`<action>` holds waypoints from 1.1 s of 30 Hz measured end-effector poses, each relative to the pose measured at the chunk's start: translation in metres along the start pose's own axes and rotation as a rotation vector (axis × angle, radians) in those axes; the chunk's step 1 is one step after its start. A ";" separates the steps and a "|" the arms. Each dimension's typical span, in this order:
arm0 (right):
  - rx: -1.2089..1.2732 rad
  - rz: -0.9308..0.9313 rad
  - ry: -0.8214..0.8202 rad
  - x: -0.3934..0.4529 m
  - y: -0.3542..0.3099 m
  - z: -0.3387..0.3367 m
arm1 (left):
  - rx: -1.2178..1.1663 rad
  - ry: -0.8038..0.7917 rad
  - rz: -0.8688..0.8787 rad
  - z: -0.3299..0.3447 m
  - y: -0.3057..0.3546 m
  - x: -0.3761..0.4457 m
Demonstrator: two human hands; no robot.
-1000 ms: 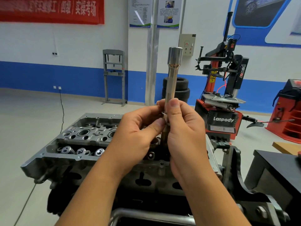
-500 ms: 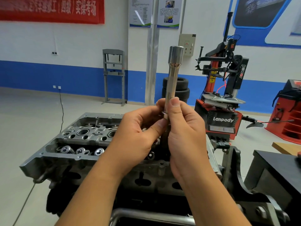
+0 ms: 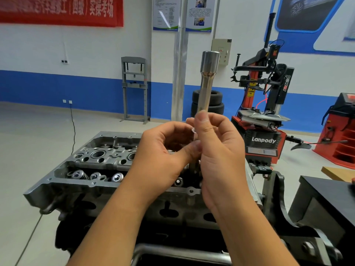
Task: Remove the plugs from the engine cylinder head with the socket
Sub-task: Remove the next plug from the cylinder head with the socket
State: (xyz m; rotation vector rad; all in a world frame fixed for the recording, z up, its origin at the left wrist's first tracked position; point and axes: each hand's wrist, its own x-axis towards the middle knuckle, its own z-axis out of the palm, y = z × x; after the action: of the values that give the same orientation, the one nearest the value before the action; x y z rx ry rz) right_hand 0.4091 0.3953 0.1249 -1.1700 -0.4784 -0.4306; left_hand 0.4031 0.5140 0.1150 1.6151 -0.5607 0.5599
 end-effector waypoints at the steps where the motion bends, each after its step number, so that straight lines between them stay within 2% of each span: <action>1: -0.006 -0.003 0.005 0.000 0.000 0.000 | 0.019 0.018 -0.003 0.000 0.000 0.000; 3: -0.017 -0.008 0.006 -0.001 0.000 0.000 | 0.004 0.007 -0.014 -0.002 -0.001 0.000; 7: -0.010 0.022 0.009 -0.001 -0.002 0.000 | -0.117 -0.124 -0.059 -0.003 0.000 0.000; 14: 0.014 0.006 -0.004 -0.001 -0.003 0.001 | 0.019 -0.006 -0.009 -0.003 -0.002 0.000; 20: -0.026 -0.006 -0.024 -0.001 -0.001 0.001 | -0.132 -0.141 -0.032 -0.005 0.001 -0.001; 26: -0.016 0.001 -0.030 -0.001 -0.001 -0.001 | 0.004 0.009 0.005 -0.002 -0.002 -0.001; 31: -0.037 -0.009 -0.015 0.000 0.000 0.000 | -0.125 -0.134 -0.019 -0.004 0.002 -0.001; 33: -0.032 0.010 -0.016 0.001 0.000 0.000 | -0.099 -0.101 -0.008 -0.002 0.003 0.000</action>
State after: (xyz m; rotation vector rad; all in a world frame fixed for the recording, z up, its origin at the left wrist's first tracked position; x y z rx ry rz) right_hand 0.4097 0.3956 0.1253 -1.2065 -0.4807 -0.4221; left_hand 0.4012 0.5159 0.1170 1.5575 -0.6472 0.4393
